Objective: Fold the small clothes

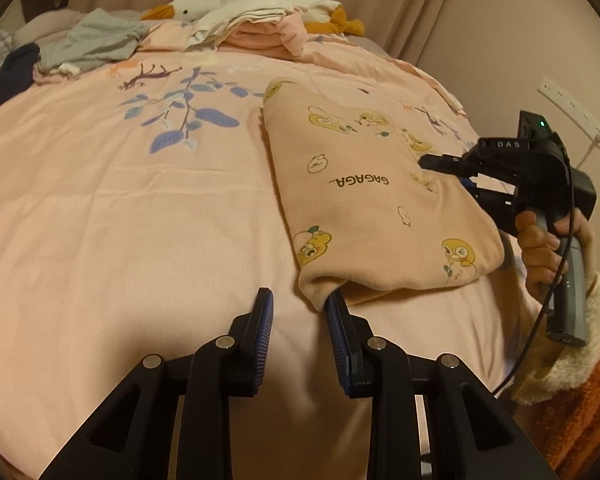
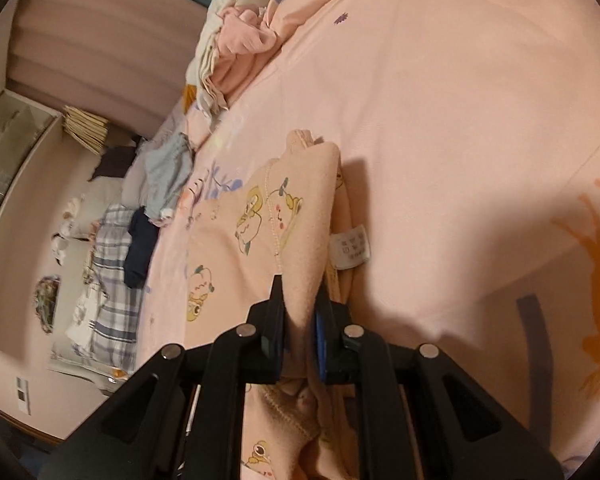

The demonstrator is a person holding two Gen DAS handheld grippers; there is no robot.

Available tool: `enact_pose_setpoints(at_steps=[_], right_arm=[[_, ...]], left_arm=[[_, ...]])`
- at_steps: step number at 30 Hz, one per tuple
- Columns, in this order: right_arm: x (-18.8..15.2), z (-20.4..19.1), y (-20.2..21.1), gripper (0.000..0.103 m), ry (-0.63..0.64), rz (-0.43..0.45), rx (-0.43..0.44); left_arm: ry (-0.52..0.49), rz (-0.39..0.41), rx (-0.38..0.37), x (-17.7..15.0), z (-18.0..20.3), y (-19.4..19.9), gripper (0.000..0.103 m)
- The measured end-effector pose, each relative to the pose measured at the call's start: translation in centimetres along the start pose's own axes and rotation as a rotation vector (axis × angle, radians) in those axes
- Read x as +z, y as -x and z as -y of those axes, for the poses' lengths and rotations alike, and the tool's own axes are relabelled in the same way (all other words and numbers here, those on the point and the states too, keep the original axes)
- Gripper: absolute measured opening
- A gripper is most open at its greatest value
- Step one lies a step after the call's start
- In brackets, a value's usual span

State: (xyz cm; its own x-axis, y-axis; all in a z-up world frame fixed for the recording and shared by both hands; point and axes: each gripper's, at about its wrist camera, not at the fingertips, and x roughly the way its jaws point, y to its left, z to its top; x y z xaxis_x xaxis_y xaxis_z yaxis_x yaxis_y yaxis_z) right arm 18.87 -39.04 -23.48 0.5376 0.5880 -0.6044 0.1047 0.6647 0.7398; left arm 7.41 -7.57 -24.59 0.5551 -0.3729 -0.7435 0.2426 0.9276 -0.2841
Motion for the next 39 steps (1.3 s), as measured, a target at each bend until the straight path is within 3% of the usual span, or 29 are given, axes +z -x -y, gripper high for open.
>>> enact_pose_setpoints(at_steps=[5, 9, 10, 12, 13, 14, 16, 20, 23, 27, 31, 34, 36, 37, 39], right_arm=[[1.0, -0.8, 1.3, 0.017, 0.047, 0.11, -0.082], [2.2, -0.5, 0.3, 0.019, -0.015, 0.069, 0.051], [2.3, -0.5, 0.0, 0.02, -0.027, 0.064, 0.038], [2.7, -0.6, -0.5, 0.017, -0.04, 0.095, -0.014], [3.0, -0.7, -0.6, 0.009, -0.035, 0.114, -0.002], [3.3, -1.0, -0.8, 0.006, -0.035, 0.12, 0.023], [4.0, -2.1, -0.7, 0.006, -0.012, 0.15, 0.057], [4.8, -4.4, -0.5, 0.006, 0.077, 0.204, 0.024], [5.5, -4.2, -1.7, 0.006, 0.08, 0.206, -0.009], [6.0, -2.3, -3.0, 0.01, 0.061, 0.19, -0.142], [6.0, 0.4, -1.7, 0.022, -0.072, 0.153, -0.053], [5.0, 0.1, 1.0, 0.026, -0.035, 0.159, -0.036], [3.7, -0.7, 2.1, 0.036, 0.005, 0.129, -0.004], [2.5, -1.5, 2.8, 0.039, 0.051, 0.099, 0.022], [0.2, -3.0, 3.5, 0.039, 0.113, 0.062, 0.057]], left_arm=[[0.006, -0.009, -0.028, 0.0, 0.2, 0.5, 0.03], [-0.007, -0.018, -0.06, 0.0, 0.5, 0.1, 0.03], [-0.026, -0.02, -0.047, 0.0, 0.8, 0.0, 0.03], [-0.045, -0.01, -0.032, -0.1, 1.1, -0.2, 0.03], [-0.045, -0.004, -0.027, -0.1, 1.2, -0.3, 0.03], [-0.038, -0.001, -0.027, 0.0, 1.2, -0.4, 0.031], [-0.001, 0.001, -0.036, 0.4, 0.8, -0.7, 0.031], [0.087, -0.006, -0.06, 0.9, 0.0, -0.8, 0.031], [-0.019, 0.024, -0.011, 0.5, 1.9, -0.4, 0.031], [-0.092, -0.009, -0.119, -0.6, 3.5, -0.3, 0.03], [-0.205, -0.044, -0.186, -1.9, 4.4, 0.9, 0.03], [-0.204, -0.049, -0.232, -2.4, 3.8, 2.0, 0.03], [-0.19, -0.012, -0.181, -2.3, 2.9, 2.7, 0.03], [-0.183, 0.017, -0.122, -2.2, 2.4, 2.9, 0.03], [-0.17, 0.061, -0.023, -1.9, 1.4, 3.2, 0.03]])
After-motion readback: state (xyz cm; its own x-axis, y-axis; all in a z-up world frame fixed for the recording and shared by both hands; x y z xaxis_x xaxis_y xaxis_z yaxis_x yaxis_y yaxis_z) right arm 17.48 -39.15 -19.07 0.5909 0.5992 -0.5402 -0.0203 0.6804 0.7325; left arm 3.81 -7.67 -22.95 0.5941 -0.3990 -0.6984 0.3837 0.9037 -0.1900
